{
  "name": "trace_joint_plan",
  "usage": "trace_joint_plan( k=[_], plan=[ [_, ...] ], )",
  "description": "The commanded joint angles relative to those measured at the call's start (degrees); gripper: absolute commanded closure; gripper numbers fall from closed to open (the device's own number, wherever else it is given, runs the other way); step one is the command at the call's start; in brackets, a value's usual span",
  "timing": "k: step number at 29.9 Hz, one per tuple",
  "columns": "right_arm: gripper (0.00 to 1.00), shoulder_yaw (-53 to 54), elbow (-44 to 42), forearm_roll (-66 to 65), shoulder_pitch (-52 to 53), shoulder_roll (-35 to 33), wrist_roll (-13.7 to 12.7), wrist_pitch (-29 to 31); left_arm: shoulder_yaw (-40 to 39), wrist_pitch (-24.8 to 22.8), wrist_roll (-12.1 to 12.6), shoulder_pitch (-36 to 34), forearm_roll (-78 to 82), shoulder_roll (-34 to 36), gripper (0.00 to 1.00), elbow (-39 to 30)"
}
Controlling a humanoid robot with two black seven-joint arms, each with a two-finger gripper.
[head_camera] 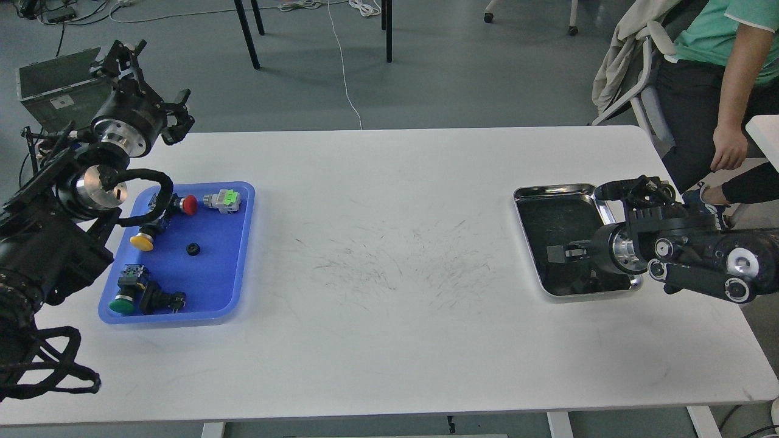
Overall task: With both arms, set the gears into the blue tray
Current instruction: 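Reach the right gripper into the metal tray and grasp another black gear, then lift the second black gear and carry it toward the table center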
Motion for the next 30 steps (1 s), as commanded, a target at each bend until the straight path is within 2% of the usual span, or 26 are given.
trace_joint_plan(
  k=[1,7,12,14,15,22,30],
  plan=[
    [0.33,-0.02,-0.48,-0.53,-0.09,0.09,0.0,0.0,0.0,-0.06,0.0,-0.08,0.0,0.12,0.02,0.01],
    [0.48,-1.33,-0.65,-0.53,-0.27,0.53,0.0,0.09,0.0,-0.06,0.0,0.01,0.0,0.3,0.02,0.01],
    [0.65,-2.75,-1.8,-0.44,-0.09,0.97,0.0,0.26,0.0,-0.06,0.0,0.01,0.0,0.39,0.02,0.01],
    [0.9,-2.92,-1.97,-0.44,-0.09,0.97,0.09,0.26,0.0,-0.06,0.0,0.01,0.0,0.47,0.02,0.01],
    [0.97,-3.01,-1.97,-0.44,0.0,0.97,0.09,0.26,0.0,-0.06,0.0,0.01,0.0,0.47,0.02,0.01],
    [0.98,-2.83,-1.36,-0.18,2.1,0.88,0.09,0.26,0.0,-0.06,0.0,-0.08,0.09,0.47,0.02,0.01],
    [0.98,0.41,1.01,2.01,16.06,-1.05,0.44,-0.09,0.0,0.03,0.0,-0.08,0.27,0.56,0.02,0.01]
  ],
)
